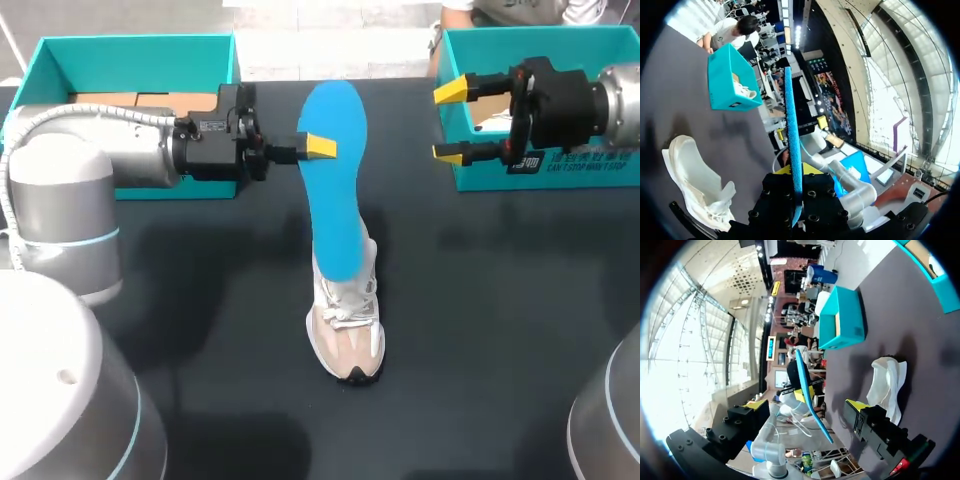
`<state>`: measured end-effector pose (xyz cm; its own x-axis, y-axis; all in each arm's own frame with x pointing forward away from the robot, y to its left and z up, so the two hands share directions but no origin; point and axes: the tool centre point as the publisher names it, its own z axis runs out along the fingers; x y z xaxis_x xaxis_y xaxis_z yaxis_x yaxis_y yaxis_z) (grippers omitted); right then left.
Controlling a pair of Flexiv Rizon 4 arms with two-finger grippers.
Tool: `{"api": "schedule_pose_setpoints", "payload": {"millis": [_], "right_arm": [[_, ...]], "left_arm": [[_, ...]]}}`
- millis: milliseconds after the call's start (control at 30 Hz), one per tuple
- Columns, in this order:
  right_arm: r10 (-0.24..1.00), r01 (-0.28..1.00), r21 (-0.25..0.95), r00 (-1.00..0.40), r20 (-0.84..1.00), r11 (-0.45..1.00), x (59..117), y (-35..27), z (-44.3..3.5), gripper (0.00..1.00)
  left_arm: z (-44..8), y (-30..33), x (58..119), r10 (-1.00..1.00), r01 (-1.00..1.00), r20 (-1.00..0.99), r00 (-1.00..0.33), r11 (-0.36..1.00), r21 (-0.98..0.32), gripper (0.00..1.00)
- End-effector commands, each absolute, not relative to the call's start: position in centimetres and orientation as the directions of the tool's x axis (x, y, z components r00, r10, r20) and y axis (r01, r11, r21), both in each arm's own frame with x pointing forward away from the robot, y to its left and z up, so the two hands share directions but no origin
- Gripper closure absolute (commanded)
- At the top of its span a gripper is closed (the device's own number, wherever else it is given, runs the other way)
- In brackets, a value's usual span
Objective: Take the shoe out of the shoebox, open the shoe tongue, remove and reinsert the insole, then place the shoe into the shoebox
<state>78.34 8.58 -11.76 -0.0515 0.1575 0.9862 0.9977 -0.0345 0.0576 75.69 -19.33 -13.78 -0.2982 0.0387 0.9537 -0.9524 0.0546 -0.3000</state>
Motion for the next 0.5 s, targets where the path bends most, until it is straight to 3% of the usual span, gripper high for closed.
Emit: {"api": "schedule_pose_setpoints", "payload": {"millis": [33,67,233,500], "right_arm": [[0.365,0.984,0.148,-0.101,0.925,-0.103,76.6,9.2,-9.7,0.0],[0.453,0.981,0.153,-0.084,0.888,-0.118,76.4,9.3,-9.4,0.0],[0.665,0.981,0.146,-0.024,0.747,-0.129,75.3,10.6,-8.7,0.0],[0.709,0.987,0.096,0.026,0.704,-0.131,75.0,11.6,-9.0,0.0]], "left_arm": [[-14.3,-19.9,76.4,0.052,-0.959,0.961,-0.27,0.072,-0.274,1.0],[-14.3,-20.0,76.5,0.07,-0.968,0.968,-0.239,0.067,-0.244,1.0],[-15.1,-19.9,77.2,0.077,-0.984,0.983,-0.167,0.057,-0.171,1.0],[-15.8,-20.1,77.8,0.073,-0.993,0.992,-0.101,0.044,-0.105,1.0]]}}
